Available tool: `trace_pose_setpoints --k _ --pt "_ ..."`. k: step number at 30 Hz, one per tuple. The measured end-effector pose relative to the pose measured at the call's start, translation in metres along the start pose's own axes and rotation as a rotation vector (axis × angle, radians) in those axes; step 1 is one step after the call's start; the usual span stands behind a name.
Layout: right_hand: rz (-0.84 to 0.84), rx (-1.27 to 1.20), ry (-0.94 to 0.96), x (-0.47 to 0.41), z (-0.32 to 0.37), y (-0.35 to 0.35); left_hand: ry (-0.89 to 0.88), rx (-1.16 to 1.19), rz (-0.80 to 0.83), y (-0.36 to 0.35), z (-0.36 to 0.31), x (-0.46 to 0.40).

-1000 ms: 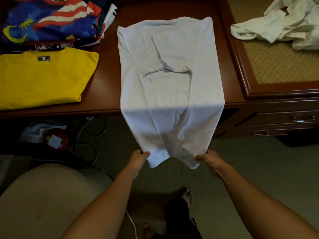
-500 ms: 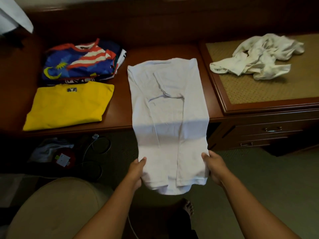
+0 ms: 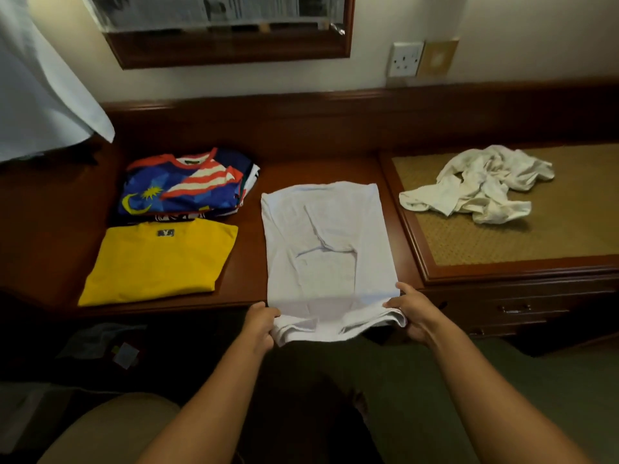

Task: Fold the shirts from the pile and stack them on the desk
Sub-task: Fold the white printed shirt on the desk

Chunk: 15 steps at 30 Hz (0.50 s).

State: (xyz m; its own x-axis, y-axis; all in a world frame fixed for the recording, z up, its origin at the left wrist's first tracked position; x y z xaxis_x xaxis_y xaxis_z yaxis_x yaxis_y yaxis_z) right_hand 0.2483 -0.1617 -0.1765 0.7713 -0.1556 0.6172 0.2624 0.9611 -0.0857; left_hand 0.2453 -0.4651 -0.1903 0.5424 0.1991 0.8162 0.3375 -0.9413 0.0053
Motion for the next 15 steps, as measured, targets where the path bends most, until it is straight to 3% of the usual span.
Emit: trace_pose_setpoints --k 6,9,12,15 --pt "-0.008 -0.004 -0.014 -0.092 0.080 -0.024 -0.041 0.017 -0.042 -0.033 -0.093 -0.058" --pt "0.073 0.045 0.002 -0.144 0.103 -0.042 -0.010 0.068 -0.031 -0.052 -0.126 -0.091" --pt "-0.132 -0.109 -0.062 -0.182 0.098 -0.029 0.008 0.147 -0.022 -0.064 -0.138 -0.113" --pt "-0.184 0.021 -0.097 -0.198 0.089 -0.019 0.023 -0.127 -0.152 -0.063 -0.136 -0.120"
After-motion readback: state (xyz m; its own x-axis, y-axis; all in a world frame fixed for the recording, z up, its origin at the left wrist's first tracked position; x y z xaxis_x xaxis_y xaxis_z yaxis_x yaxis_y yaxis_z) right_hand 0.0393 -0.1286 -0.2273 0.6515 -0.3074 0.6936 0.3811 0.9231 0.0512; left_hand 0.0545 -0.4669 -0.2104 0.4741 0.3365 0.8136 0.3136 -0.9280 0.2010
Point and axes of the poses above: each hand's wrist, its own x-axis away from the middle knuckle, its own y-axis out of the back of the hand, z = x × y, the point moved 8 cm from there along -x, towards the middle knuckle, and after that the axes turned 7 degrees about y, right-handed, at the moved point
